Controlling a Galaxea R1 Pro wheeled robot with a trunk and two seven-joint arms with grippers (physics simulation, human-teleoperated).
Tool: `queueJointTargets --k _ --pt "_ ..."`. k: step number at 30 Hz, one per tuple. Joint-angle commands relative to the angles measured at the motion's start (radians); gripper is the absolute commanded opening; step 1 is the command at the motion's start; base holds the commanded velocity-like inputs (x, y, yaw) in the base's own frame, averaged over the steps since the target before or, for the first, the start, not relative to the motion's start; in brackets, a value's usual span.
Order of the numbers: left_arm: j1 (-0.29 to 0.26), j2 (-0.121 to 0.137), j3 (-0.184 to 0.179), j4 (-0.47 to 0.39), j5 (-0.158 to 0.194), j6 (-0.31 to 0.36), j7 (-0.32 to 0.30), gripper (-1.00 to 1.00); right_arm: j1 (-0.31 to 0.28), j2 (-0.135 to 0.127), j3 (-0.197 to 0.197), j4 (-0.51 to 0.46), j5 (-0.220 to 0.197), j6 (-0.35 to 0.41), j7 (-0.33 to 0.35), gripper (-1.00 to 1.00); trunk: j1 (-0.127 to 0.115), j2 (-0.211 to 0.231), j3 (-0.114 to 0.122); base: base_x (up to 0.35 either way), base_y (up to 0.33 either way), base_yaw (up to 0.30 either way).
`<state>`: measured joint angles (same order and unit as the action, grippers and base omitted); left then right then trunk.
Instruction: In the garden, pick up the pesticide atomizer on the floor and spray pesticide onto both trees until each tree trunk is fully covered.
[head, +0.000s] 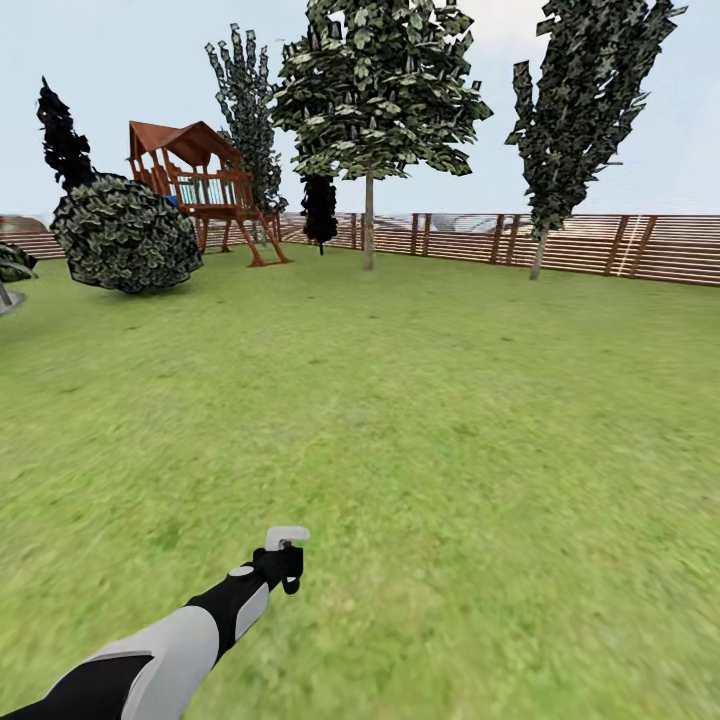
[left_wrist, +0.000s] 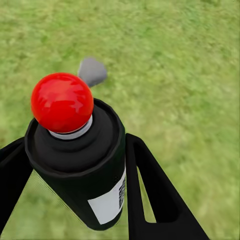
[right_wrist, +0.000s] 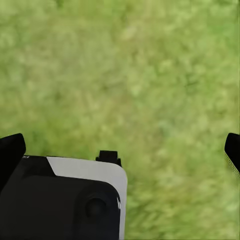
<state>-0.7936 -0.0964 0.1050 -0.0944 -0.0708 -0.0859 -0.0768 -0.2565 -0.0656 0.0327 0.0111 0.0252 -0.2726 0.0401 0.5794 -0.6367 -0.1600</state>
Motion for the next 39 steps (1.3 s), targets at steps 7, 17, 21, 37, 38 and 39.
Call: queueJointTargets --k 7,17,21,37,38,39 --pt "-0.001 0.000 0.008 0.001 -0.007 -0.003 -0.003 -1.00 -0.001 0.000 0.003 0.001 0.002 -0.004 0.001 1.00 0.001 -0.001 -0.002 0.350 0.000 0.000" --pt "0.000 0.000 0.008 0.001 -0.007 -0.003 -0.003 -1.00 -0.001 0.000 0.003 0.001 0.002 -0.004 0.001 1.00 0.001 -0.001 -0.002 0.350 0.000 0.000" --pt "-0.001 0.000 0.008 0.001 -0.007 -0.003 -0.004 -1.00 -0.001 0.000 0.003 0.001 0.001 -0.004 0.001 1.00 0.001 -0.001 -0.002 0.350 0.000 0.000" --pt "-0.001 0.000 0.008 0.001 -0.007 -0.003 -0.003 -1.00 -0.001 -0.013 -0.003 -0.002 -0.006 -0.006 -0.006 1.00 0.001 -0.001 -0.002 0.350 0.000 0.000" --pt "-0.001 0.000 0.008 0.001 -0.007 -0.003 -0.003 -1.00 -0.001 -0.014 -0.003 -0.002 -0.006 -0.006 -0.009 1.00 0.001 -0.001 -0.002 0.350 0.000 0.000" --pt "-0.001 0.000 0.008 0.001 -0.007 -0.003 -0.003 -1.00 -0.001 -0.015 -0.003 -0.002 -0.007 -0.006 -0.013 1.00 0.001 -0.001 -0.002 0.350 0.000 0.000"
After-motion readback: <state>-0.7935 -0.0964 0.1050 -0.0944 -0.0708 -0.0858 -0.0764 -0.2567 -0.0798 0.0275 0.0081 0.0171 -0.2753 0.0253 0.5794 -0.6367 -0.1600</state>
